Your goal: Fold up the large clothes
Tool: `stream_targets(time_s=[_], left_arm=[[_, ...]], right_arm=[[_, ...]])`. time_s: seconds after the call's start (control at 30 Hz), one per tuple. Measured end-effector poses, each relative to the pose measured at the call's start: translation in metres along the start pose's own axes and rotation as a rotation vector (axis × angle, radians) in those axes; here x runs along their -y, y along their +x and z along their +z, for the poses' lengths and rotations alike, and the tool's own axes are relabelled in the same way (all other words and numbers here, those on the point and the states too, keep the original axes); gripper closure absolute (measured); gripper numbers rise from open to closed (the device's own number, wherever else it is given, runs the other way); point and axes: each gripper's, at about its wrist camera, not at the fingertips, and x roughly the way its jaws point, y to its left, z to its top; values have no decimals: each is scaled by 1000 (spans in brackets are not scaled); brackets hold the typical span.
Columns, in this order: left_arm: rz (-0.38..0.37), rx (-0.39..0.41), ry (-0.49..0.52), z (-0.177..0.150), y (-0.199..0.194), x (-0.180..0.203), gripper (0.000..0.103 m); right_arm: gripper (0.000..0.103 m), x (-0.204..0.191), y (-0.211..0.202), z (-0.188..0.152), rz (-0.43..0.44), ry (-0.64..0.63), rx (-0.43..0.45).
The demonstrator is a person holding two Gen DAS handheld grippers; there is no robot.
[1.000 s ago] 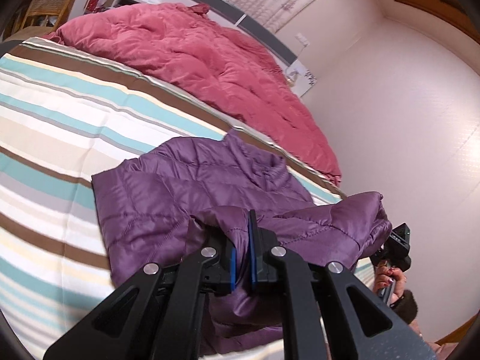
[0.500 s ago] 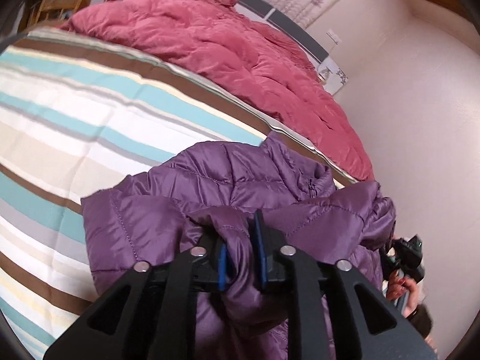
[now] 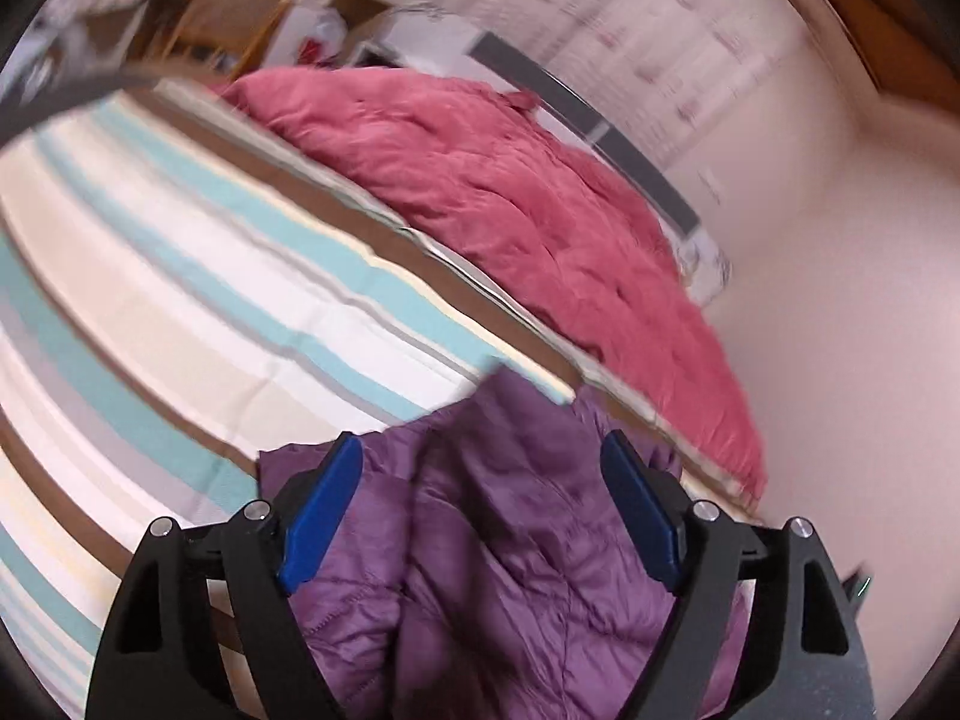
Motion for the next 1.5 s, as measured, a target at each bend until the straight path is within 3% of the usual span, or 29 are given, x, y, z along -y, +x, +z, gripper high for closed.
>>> stream_targets(time_s=[0.17,0.27,0.33,0.37,0.43,0.47,0.5,0.53,0.73,0.87,1.1,1.37,1.5], left_arm=[[0,-148,280,-29,21,65,20],[49,-201,420,-49,38,94,23],[76,-251,446,-59,56,100,47],[103,-260,443,-62,62,99,51],[104,-255,428,-67,64,99,77],[101,-262,427,-68,64,101,84],[97,-270,437,-69,61,104,95],[96,-269,448,-69,58,107,99],[71,-168,450,-44,30,126,100],[104,-159,464,-35,49,129,100],[132,-203,461,-51,94,108,99],[88,-109,376,-79,98,79,96],[68,-122,340,-78,100,73,95]], right_arm=[[42,-57,35,-17,-153,-298,-105],[42,-71,59,-26,-246,-407,-158],[48,-71,73,-30,-293,-439,-178],[62,-70,77,-35,-308,-462,-180],[83,-73,81,-41,-326,-496,-174],[93,-72,79,-44,-334,-514,-169],[95,-74,81,-44,-331,-521,-170],[98,-76,78,-42,-325,-525,-169],[98,-100,55,-12,-276,-498,-93],[98,-103,66,2,-290,-504,-86],[98,-79,108,-5,-316,-505,-138],[98,-68,141,-23,-313,-535,-122],[98,-61,145,-20,-286,-504,-116]])
